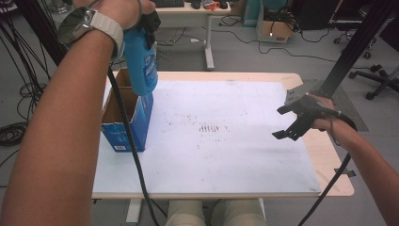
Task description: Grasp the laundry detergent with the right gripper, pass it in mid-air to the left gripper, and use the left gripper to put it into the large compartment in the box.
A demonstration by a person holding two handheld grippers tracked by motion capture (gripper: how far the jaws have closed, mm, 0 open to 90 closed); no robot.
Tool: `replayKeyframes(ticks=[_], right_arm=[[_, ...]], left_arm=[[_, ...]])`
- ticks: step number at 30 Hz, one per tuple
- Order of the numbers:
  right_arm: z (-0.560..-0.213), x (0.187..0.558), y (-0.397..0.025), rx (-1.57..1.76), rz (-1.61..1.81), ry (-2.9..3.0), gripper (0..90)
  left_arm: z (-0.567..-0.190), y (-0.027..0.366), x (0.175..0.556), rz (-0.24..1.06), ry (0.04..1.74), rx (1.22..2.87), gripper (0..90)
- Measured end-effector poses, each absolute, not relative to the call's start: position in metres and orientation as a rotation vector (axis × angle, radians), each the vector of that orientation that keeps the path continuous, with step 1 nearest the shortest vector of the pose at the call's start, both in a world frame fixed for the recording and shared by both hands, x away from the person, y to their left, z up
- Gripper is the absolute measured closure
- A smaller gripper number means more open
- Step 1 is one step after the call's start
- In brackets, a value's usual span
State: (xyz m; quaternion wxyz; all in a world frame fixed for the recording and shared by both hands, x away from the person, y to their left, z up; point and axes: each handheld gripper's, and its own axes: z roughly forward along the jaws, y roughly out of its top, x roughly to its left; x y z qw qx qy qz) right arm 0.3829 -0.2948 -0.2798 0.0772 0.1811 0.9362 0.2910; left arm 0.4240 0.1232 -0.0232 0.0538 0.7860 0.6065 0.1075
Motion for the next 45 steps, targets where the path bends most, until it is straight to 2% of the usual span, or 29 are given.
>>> replayKeyframes(ticks=[12,32,45], right_arm=[[-0.281,0.385,-0.294,0.539,0.874,2.803,4.1],[-0.285,0.385,-0.293,0.582,0.871,2.806,4.1],[-0.285,0.386,-0.296,0.59,0.876,2.799,4.1]], left_arm=[[-0.029,0.154,0.431,0.337,1.993,2.276,37.5],[-0.059,0.186,0.44,0.371,2.081,2.199,37.5],[-0.095,0.2,0.445,0.36,2.098,2.208,37.5]])
